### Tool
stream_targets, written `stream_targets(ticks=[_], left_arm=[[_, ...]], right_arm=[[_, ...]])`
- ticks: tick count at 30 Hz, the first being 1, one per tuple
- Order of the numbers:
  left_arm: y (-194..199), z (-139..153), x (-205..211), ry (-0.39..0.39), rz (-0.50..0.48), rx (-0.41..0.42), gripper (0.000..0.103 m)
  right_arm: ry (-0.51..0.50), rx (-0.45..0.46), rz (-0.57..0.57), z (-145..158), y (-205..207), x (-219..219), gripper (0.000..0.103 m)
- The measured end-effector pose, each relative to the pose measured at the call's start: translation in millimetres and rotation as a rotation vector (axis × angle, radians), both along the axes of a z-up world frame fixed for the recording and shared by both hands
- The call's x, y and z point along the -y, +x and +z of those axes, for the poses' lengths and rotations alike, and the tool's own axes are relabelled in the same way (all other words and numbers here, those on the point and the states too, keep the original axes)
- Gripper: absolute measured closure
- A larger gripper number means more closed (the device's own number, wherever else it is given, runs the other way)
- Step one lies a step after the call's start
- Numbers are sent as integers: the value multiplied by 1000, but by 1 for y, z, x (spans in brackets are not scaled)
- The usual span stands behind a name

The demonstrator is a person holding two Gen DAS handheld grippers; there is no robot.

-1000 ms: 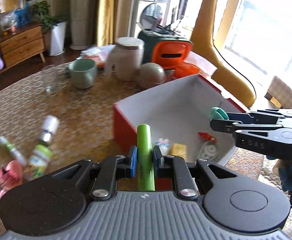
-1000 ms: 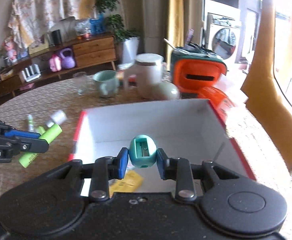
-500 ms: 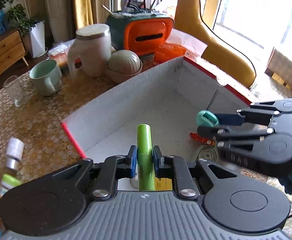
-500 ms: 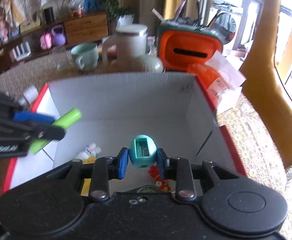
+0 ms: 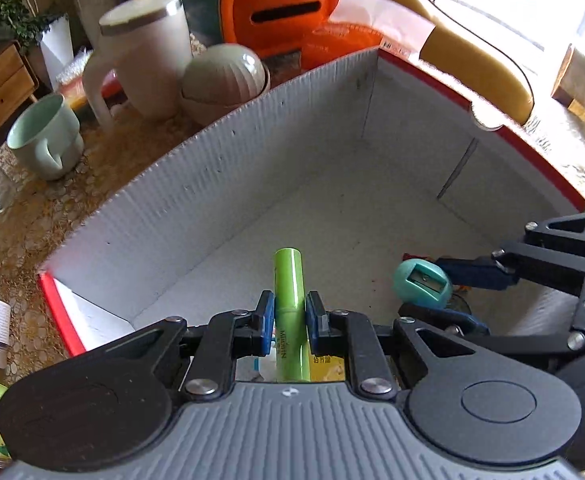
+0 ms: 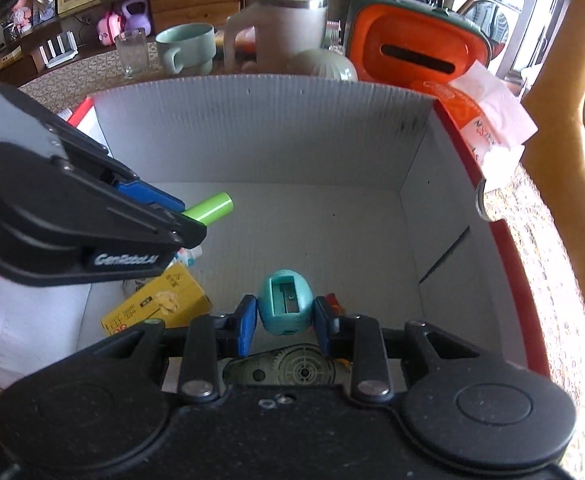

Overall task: Organize rigid objects
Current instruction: 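Carry the sharpener and green marker into the red box and open both tools, then withdraw both open tools from the red box toward the remaining items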

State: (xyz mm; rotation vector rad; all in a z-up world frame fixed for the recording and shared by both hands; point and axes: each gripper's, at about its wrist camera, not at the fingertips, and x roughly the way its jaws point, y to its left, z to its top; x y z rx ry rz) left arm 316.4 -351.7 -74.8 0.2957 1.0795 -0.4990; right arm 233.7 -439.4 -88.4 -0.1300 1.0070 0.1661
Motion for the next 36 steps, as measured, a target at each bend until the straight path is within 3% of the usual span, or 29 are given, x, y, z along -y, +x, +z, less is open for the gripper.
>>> stream_targets(ticks=[8, 16, 36], left_arm=[[5, -14, 9, 51, -32, -58, 87], [4, -12, 3, 20, -19, -83, 87], [-44, 54, -48, -139, 22, 50, 87]], right_arm=[[-13, -36, 18, -7, -5, -7, 74], [5, -32, 11, -1, -12, -10, 69], [117, 117, -58, 51, -43, -19, 62]])
